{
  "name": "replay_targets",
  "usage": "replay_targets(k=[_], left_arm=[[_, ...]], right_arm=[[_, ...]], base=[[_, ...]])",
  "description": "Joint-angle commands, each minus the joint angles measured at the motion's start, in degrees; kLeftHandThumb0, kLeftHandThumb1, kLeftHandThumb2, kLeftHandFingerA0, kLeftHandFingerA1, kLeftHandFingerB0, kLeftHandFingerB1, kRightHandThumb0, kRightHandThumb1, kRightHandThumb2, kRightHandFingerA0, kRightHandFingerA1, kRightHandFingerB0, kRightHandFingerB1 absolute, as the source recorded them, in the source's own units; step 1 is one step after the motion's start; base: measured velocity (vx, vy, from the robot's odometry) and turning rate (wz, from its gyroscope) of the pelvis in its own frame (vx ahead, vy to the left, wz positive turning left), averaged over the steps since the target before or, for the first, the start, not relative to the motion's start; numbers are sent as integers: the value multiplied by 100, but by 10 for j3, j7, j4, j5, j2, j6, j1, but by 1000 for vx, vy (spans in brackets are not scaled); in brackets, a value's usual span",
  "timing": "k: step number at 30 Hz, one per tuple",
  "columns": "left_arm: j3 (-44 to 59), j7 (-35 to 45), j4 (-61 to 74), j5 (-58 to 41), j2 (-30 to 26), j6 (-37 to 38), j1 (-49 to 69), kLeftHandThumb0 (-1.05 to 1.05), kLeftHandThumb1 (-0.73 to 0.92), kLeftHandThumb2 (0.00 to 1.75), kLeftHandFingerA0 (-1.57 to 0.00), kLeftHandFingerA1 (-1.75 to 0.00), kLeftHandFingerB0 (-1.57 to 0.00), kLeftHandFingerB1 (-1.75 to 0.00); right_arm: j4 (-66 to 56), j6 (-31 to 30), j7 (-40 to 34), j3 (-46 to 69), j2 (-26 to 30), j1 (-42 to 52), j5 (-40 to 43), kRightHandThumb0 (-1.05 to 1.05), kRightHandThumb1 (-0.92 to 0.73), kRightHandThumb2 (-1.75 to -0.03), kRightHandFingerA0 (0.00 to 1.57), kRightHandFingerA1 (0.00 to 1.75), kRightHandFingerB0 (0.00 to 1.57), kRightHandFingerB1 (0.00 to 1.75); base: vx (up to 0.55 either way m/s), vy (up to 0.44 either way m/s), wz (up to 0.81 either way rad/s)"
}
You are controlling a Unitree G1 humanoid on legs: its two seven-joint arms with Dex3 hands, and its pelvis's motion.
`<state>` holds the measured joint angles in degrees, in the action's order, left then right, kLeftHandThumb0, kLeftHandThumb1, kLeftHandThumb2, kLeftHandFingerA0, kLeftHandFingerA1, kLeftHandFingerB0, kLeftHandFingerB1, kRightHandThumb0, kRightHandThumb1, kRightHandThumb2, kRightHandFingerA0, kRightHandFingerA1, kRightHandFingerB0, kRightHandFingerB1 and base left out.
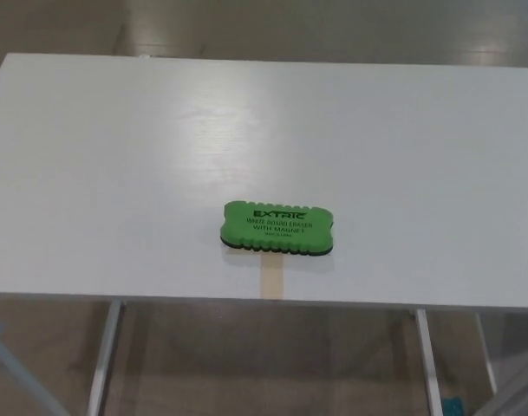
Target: Use the left hand to press on the green eraser and wipe the desk from center to the left and then back to center.
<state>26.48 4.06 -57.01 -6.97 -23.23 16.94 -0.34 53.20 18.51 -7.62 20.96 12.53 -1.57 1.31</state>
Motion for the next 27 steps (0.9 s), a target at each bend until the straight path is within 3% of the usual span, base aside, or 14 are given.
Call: replay_targets(k=[1,5,9,10,15,16,17,18,19,20,21,22,26,27], left_arm=[[9,16,-17,-23,-2,43,-1,-34,62,58,-44,-43,-36,-33],[9,20,-10,-28,1,44,1,-34,62,58,-44,-42,-35,-33],[-19,43,86,-20,18,33,32,-34,61,58,-44,-42,-32,-33],[-36,105,135,-32,15,35,59,-30,42,87,-35,-57,-15,-46],[-94,230,264,-61,4,21,122,-31,42,88,-34,-57,-9,-45],[-126,286,317,-73,-8,12,148,-32,42,88,-33,-57,-5,-45],[-135,300,331,-77,-11,8,155,-32,42,88,-33,-57,-5,-45],[-153,328,361,-85,-22,-3,169,-47,51,70,-37,-47,-13,-38],[-172,361,398,-98,-37,-19,182,-48,51,70,-38,-47,-12,-38],[-194,397,440,-114,-54,-38,197,-48,51,70,-38,-47,-12,-38],[-218,425,496,-133,-74,-58,211,-32,43,89,-32,-57,-4,-46],[-223,432,511,-137,-80,-64,215,-32,43,89,-32,-57,-4,-46],[-251,459,603,-179,-109,-105,235,-31,44,89,-33,-57,-9,-49],[-263,468,643,-197,-123,-124,240,-32,44,89,-34,-57,-11,-50]], right_arm=[[11,52,-9,8,-7,5,19,-43,-59,-82,52,52,35,45],[9,56,-6,5,-7,6,18,-42,-59,-82,52,52,35,45],[-12,58,0,-1,-21,13,22,-35,-69,-62,58,40,40,34],[-37,66,5,-7,-37,26,25,-33,-70,-62,60,41,40,34],[-84,78,32,-23,-65,54,30,-34,-69,-61,60,42,40,34],[-92,88,40,-34,-71,65,23,-42,-58,-83,50,52,35,47],[-94,90,42,-37,-72,67,21,-42,-58,-83,50,52,35,47],[-96,100,45,-44,-74,73,15,-34,-69,-61,58,38,40,34],[-90,111,49,-50,-74,76,9,-42,-58,-83,50,52,34,47],[-83,124,52,-57,-73,79,2,-42,-58,-83,50,52,34,47],[-65,136,45,-66,-66,78,-14,-36,-69,-60,58,38,39,34],[-61,139,42,-69,-65,78,-18,-36,-69,-60,58,38,39,34],[-35,151,29,-78,-60,76,-31,-36,-68,-61,58,39,39,35],[-24,154,23,-82,-59,76,-37,-44,-57,-85,50,53,33,48]], base=[[0,0,0],[0,0,0],[0,0,0],[0,0,0],[0,0,0],[0,0,0],[0,0,0],[0,0,0],[0,0,0],[0,0,0],[0,0,0],[0,0,0],[0,0,0],[0,0,0]])
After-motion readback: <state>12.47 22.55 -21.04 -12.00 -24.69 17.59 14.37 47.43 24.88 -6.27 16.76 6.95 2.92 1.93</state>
